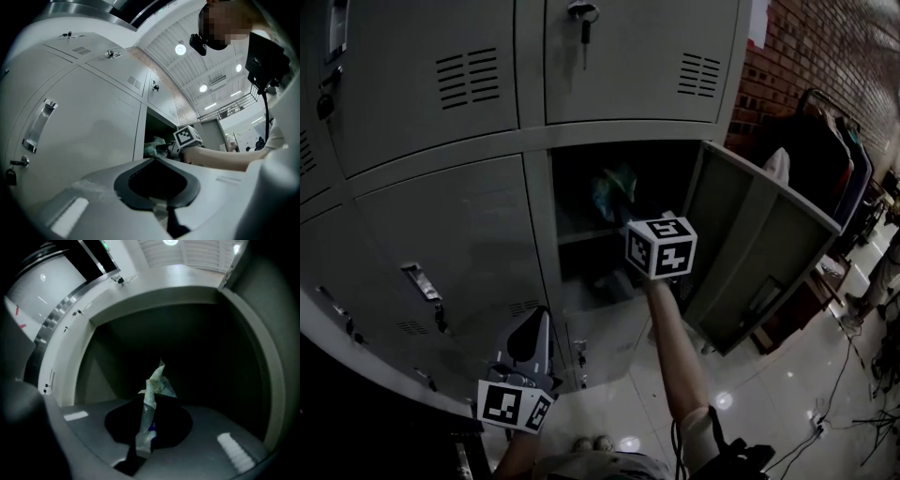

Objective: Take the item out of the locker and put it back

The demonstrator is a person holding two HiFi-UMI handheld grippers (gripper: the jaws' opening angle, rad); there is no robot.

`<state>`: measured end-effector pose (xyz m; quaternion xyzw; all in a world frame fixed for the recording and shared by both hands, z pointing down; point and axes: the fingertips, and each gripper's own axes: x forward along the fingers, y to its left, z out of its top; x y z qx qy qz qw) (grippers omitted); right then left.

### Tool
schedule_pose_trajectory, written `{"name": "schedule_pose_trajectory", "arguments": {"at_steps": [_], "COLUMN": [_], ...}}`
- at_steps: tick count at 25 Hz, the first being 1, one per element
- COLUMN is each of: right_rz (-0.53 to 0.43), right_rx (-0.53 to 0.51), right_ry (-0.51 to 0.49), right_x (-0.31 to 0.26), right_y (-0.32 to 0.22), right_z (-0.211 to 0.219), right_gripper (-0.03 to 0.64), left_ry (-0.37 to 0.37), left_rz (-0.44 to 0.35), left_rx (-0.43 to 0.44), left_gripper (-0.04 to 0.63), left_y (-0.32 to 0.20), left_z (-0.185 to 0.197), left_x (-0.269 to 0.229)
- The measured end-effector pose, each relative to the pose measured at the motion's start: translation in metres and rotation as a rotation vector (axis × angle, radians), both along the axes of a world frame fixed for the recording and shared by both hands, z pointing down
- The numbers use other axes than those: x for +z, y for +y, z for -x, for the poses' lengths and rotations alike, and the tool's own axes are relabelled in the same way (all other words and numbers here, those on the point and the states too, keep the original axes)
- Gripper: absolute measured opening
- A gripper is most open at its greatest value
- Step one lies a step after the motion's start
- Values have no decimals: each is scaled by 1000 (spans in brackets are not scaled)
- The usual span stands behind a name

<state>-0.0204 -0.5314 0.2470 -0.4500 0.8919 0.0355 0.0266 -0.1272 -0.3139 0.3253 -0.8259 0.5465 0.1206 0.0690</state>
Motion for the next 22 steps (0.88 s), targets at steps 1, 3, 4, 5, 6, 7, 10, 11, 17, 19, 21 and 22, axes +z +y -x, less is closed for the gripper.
{"name": "schedule_pose_trajectory", "arguments": {"at_steps": [1, 3, 4, 5, 6, 7, 10, 11, 17, 19, 21, 22], "right_rz": [9, 12, 9, 6, 7, 10, 20, 21, 14, 22, 30, 28], "right_rx": [2, 2, 2, -1, -6, -9, -7, -5, 10, 26, 24, 20], "right_ry": [22, 44, 50, 50, 46, 42, 39, 39, 59, 29, -21, -39], "right_x": [3, 3, 1, -1, -2, -3, -3, -3, -2, -4, -8, -10], "right_y": [-8, -17, -19, -20, -21, -21, -24, -25, -24, -24, -23, -21], "right_z": [2, 6, 7, 8, 9, 10, 9, 8, 6, 2, -2, -4], "right_gripper": [14, 14, 14, 14, 14, 14, 14, 14, 21, 115, 339, 342], "left_ry": [2, 6, 9, 11, 14, 16, 19, 20, 25, 26, 26, 27], "left_rz": [0, 0, 1, 1, 2, 2, -3, -5, -11, -13, -13, -12], "left_rx": [-8, -23, -28, -32, -33, -33, -24, -21, -15, -15, -17, -17], "left_gripper": [5, 6, 6, 5, 6, 5, 5, 5, 6, 5, 5, 5], "left_y": [-2, -6, -8, -11, -13, -15, -20, -21, -25, -25, -25, -25], "left_z": [3, 8, 10, 12, 12, 12, 8, 6, 3, 2, 3, 3], "left_x": [0, 0, 0, 0, 0, 1, 0, -1, -2, -3, -2, -2]}}
